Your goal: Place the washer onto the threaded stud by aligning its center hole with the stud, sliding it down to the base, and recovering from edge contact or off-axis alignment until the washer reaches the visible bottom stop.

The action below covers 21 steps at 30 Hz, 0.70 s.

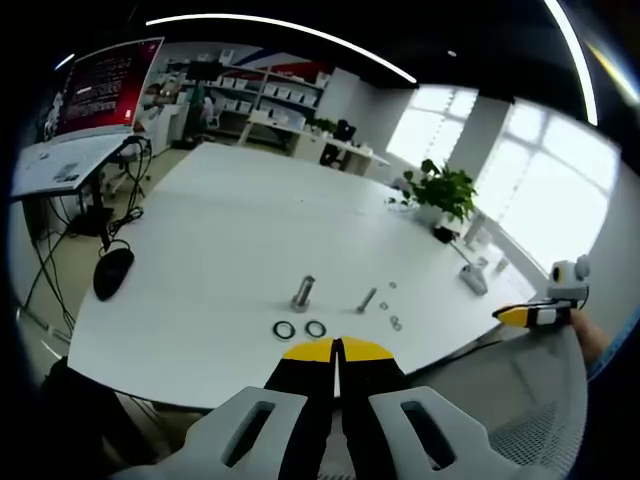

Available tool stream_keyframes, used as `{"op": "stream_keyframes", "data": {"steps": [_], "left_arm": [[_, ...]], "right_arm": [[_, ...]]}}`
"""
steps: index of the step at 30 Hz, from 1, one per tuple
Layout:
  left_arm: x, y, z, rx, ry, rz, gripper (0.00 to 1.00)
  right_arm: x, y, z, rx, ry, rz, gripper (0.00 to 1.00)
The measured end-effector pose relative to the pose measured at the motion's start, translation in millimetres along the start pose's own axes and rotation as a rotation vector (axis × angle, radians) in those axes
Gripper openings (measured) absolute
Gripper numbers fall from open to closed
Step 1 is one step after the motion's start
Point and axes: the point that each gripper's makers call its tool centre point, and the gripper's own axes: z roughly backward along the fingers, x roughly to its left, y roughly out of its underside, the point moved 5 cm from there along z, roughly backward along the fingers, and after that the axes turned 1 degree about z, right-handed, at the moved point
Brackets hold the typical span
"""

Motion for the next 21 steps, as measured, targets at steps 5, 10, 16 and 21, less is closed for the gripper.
{"op": "stream_keyframes", "data": {"steps": [5,10,16,21], "left_arm": [[-2.3,0.3,0.1,-0.001,0.011,0.03,0.0],[-5.4,1.8,0.8,0.006,0.013,0.035,0.0],[-6.0,1.3,1.9,0.0,0.008,0.006,0.0],[-4.7,0.7,2.3,-0.006,-0.003,-0.02,0.0]], "right_arm": [[2.0,-2.2,0.4,-0.018,-0.016,-0.016,0.14],[-0.1,-2.5,0.4,-0.033,0.003,0.063,0.17],[0.4,4.3,-1.2,0.021,-0.007,0.008,0.17],[1.0,5.3,-1.2,0.029,-0.009,0.016,0.16]]}}
